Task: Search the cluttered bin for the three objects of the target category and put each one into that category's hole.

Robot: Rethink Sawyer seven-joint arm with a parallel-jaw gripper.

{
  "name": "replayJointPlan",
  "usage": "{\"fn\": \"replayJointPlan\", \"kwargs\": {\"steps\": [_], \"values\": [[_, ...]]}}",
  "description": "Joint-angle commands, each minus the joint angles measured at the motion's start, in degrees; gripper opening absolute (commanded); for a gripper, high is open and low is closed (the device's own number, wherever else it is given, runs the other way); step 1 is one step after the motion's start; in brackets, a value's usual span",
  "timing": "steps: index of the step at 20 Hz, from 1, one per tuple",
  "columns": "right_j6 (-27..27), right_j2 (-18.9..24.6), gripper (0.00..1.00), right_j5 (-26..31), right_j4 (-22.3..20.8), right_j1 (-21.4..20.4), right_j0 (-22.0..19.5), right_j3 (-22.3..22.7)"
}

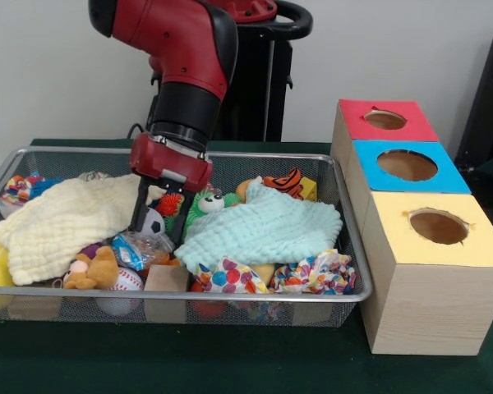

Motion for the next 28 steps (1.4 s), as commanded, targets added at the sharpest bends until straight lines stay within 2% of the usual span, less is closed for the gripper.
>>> {"fn": "replayJointPlan", "kwargs": {"steps": [1, 7, 12, 21, 28], "values": [[7.10, 8.11, 1.00, 6.45, -4.95, 0.12, -0.29, -4.99], [8.75, 7.82, 1.00, 4.00, -3.00, 0.64, -0.54, -4.02], [8.04, 7.53, 1.00, 4.51, -2.93, 0.81, -0.02, -4.41], [5.48, 3.54, 1.00, 3.04, 2.34, 3.56, 3.11, -4.81], [3.15, 1.21, 1.00, 4.94, 2.41, 5.52, 5.27, -6.74]]}}
